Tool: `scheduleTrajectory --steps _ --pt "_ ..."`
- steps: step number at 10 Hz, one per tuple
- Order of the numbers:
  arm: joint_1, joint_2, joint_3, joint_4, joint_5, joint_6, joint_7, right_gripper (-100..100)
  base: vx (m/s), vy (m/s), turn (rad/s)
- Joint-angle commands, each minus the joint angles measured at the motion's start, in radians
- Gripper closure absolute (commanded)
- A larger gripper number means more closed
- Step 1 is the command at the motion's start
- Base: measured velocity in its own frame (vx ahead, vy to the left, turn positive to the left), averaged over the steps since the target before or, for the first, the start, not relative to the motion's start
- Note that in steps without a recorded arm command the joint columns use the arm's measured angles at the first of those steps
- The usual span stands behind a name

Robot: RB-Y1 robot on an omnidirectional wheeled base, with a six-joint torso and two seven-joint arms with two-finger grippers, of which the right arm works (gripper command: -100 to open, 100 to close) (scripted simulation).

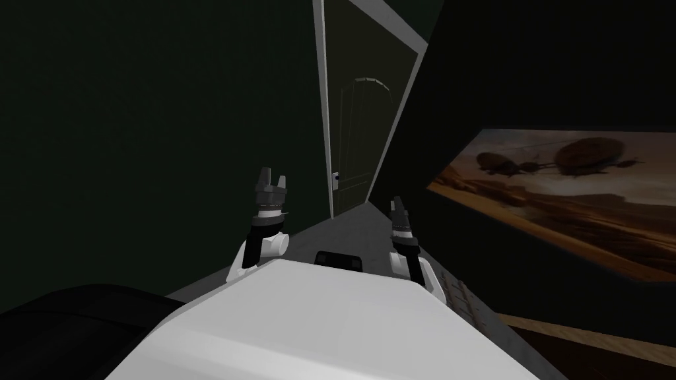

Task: Pull the door open

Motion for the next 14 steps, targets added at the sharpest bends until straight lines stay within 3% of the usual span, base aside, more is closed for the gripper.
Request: scheduleTrajectory --steps 1,14 --pt "-0.02 -0.01 0.001 0.038 0.036 -0.005 0.029 -100 0.104 0.062 0.041" --pt "-0.164 -0.081 0.018 0.328 0.339 -0.05 0.26 -100 0.103 0.052 0.046"
